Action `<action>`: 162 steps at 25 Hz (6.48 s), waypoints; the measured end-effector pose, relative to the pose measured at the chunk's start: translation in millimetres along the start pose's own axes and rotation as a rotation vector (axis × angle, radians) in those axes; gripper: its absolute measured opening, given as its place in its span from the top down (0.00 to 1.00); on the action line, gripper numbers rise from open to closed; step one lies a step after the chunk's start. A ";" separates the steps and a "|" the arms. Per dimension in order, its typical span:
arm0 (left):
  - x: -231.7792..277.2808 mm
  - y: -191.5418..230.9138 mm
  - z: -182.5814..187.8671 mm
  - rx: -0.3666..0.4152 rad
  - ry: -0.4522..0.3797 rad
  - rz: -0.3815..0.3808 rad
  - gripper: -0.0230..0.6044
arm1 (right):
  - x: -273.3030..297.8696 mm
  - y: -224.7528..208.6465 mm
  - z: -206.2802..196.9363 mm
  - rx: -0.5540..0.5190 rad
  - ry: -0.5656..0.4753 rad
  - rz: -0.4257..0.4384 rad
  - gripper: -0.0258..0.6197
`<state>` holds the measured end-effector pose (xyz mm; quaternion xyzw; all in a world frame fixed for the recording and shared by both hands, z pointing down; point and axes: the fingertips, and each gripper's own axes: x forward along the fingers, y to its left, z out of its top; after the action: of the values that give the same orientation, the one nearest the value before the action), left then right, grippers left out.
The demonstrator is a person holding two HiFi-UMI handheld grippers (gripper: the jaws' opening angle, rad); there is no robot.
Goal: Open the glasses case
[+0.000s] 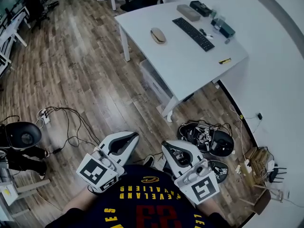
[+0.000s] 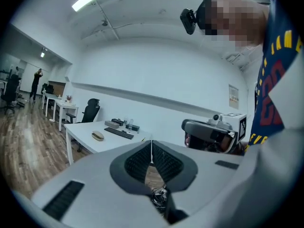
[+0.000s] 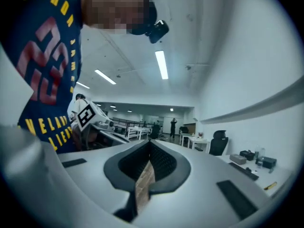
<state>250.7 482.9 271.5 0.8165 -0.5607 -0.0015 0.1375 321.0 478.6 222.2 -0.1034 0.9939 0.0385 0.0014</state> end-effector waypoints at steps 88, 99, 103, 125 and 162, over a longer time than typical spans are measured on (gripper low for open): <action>505.1 549.0 -77.0 0.858 0.607 -0.678 0.94 | 434.2 -539.0 -314.1 0.320 0.695 -0.727 0.76; 527.1 549.2 -117.2 1.186 0.568 -0.687 0.78 | 445.0 -532.8 -389.7 0.035 0.980 -0.650 0.68; 533.4 546.6 -122.4 1.213 0.557 -0.659 0.78 | 441.2 -534.3 -400.3 -0.010 1.015 -0.640 0.68; 542.3 537.3 -136.7 1.223 0.596 -0.660 0.79 | 438.7 -552.7 -364.8 -0.047 0.877 -0.651 0.83; 546.4 533.0 -141.2 1.223 0.633 -0.691 0.85 | 398.4 -643.2 -393.9 0.199 0.838 -0.736 0.90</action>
<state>-12.2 -163.9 610.9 0.8375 -0.1087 0.4996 -0.1928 65.4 -261.0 561.7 -0.4491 0.8068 -0.1026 -0.3699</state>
